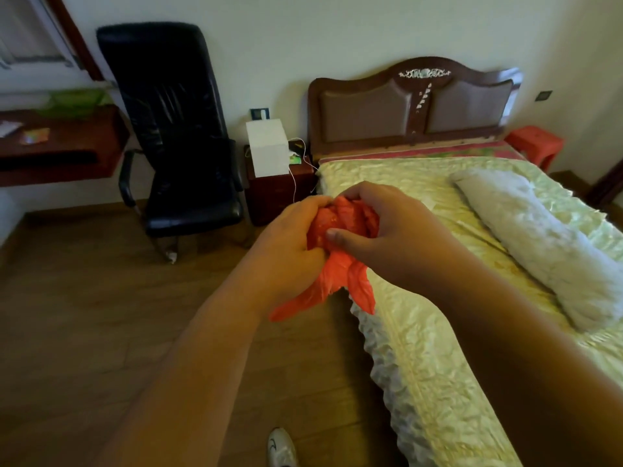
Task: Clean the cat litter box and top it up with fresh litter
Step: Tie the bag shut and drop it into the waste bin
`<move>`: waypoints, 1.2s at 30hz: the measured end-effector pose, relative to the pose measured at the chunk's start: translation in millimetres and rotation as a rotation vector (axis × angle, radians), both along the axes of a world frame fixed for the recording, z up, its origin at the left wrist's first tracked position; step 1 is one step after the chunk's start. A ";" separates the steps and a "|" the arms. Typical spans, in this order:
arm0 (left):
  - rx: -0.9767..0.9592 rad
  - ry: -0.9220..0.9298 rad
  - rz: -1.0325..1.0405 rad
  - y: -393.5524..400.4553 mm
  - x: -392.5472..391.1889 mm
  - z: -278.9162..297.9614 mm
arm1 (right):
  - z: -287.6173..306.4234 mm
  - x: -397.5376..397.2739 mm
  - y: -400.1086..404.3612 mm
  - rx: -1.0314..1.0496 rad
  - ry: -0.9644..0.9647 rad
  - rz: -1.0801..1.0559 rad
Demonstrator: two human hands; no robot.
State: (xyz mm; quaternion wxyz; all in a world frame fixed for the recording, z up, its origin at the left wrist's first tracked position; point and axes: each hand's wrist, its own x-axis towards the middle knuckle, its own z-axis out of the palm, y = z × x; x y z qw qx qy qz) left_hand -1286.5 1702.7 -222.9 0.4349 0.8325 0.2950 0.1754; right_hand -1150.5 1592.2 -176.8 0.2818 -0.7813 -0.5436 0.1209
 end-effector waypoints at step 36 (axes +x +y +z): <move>0.029 0.085 0.225 332.6 76.2 -7.7 | -30.3 102.1 372.4 0.033 0.110 0.216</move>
